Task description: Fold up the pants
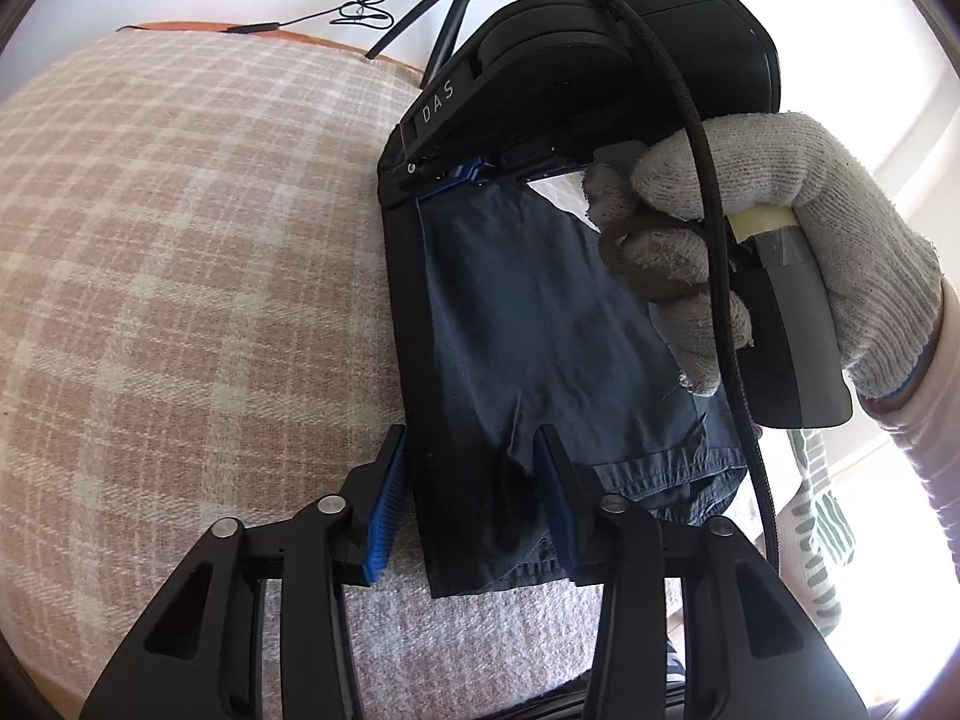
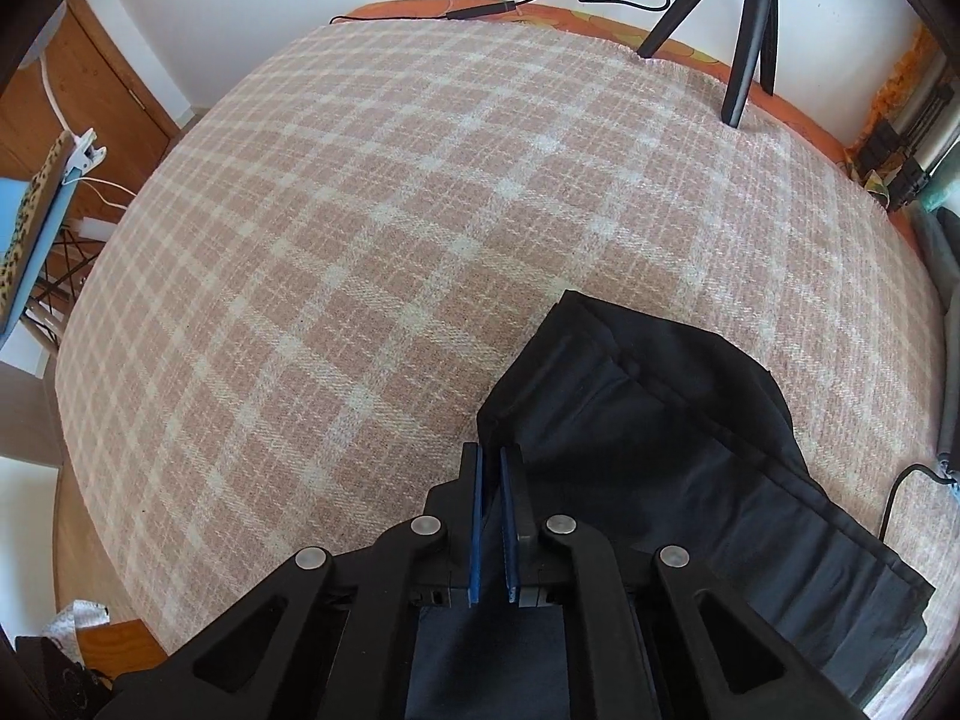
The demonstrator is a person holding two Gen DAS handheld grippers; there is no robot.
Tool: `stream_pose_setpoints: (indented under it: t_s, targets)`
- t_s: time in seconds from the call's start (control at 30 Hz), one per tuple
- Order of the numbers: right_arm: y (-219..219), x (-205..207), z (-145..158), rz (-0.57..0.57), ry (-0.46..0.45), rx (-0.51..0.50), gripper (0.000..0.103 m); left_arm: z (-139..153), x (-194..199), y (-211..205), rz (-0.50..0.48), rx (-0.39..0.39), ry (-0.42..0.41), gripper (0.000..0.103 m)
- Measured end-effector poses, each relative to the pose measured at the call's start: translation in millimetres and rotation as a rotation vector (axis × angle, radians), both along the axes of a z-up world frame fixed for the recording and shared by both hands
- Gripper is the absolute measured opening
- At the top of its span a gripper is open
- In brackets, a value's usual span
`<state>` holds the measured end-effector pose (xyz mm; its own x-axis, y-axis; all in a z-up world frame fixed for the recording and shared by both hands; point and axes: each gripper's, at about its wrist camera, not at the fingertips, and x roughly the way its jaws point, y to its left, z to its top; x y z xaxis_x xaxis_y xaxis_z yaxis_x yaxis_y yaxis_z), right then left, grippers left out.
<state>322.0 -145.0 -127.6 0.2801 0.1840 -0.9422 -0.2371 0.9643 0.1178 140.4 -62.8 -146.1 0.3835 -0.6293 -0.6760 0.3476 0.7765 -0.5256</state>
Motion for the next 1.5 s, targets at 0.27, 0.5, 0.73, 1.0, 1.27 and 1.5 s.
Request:
stream_pose_setpoints:
  t_s: [0.27, 0.5, 0.73, 1.0, 1.27, 1.5]
  targets:
    - [-31, -13, 43, -0.067, -0.061, 0.174, 0.001, 36, 0, -7, -0.047, 0.001, -0.061, 0.009]
    - [-72, -34, 89, -0.115, -0.146, 0.309, 0.000, 87, -7, -39, -0.136, -0.004, -0.147, 0.009]
    - [-124, -63, 115, -0.165, -0.227, 0.355, 0.000, 112, -15, -83, -0.225, -0.018, -0.184, 0.009]
    - [-200, -104, 115, -0.252, -0.275, 0.384, 0.000, 111, -24, -135, -0.316, -0.018, -0.183, 0.009]
    - [-273, -141, 80, -0.368, -0.259, 0.405, 0.000, 94, -35, -192, -0.408, 0.023, -0.153, 0.009]
    - [-323, -152, 42, -0.455, -0.220, 0.417, 0.000, 75, -41, -236, -0.462, 0.055, -0.131, 0.009]
